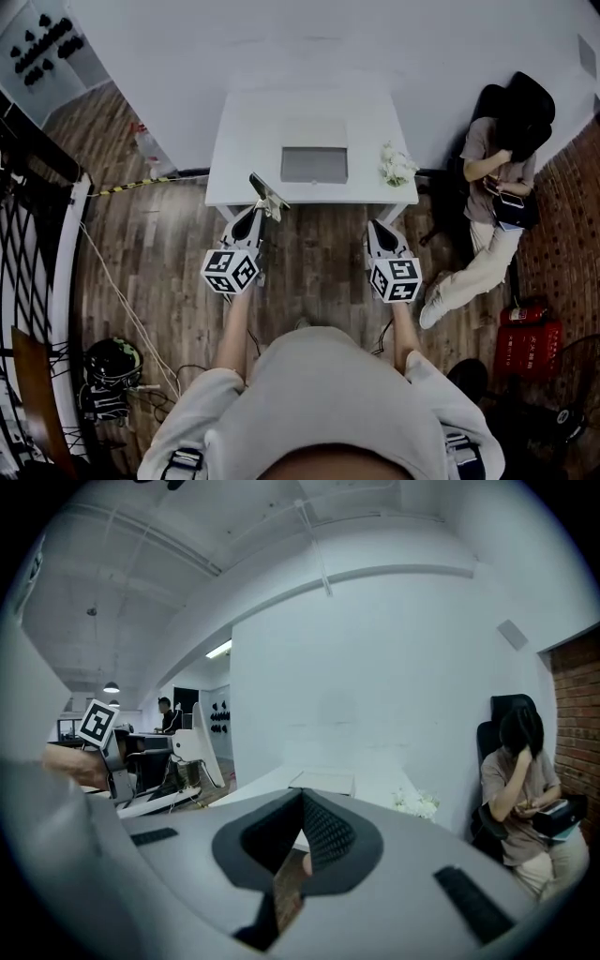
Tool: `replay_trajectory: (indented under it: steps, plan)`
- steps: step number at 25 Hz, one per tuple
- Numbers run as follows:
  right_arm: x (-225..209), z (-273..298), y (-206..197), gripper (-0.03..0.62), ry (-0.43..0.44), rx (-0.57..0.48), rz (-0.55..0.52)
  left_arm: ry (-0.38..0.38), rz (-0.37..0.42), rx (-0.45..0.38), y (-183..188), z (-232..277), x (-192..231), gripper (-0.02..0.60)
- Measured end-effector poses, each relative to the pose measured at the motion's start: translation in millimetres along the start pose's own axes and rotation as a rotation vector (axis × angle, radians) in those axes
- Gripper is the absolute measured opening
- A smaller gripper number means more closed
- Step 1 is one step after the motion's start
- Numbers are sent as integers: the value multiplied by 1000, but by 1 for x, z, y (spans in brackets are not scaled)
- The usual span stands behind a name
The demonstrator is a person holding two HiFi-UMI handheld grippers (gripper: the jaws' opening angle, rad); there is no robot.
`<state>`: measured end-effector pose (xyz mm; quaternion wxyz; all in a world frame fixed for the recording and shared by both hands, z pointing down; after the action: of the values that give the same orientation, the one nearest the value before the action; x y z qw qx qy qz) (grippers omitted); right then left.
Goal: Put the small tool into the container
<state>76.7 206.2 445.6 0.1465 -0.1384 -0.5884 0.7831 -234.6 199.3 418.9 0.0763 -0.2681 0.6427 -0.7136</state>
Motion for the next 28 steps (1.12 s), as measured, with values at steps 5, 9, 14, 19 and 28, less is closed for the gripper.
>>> replay_trajectory:
  steps: [5, 9, 14, 19, 28]
  plan:
    - [-5, 30, 3, -2, -31, 8, 1, -28, -2, 13, 0, 27, 25, 8]
    - [-1, 43, 8, -2, -48, 17, -2, -44, -4, 19, 6, 42, 42, 9]
    - [0, 45, 2, -2, -60, 34, 5, -60, -9, 30, 4, 50, 45, 8]
    - [-5, 46, -3, -2, -73, 36, 18, -72, -16, 46, -3, 58, 45, 8]
    - [-26, 62, -6, -2, -73, 43, 20, -82, -24, 57, -12, 91, 45, 9]
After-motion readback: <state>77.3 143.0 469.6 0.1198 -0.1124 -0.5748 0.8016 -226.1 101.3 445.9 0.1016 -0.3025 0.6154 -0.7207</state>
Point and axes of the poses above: the fingertips, and each gripper's own axes: z forward along the fingers, x to its left, y out of its top, the point moved 6 cm from there along -z, backward along the fingers, and after that the axes turned 2 degrees about -y, right-handed, at the moved point
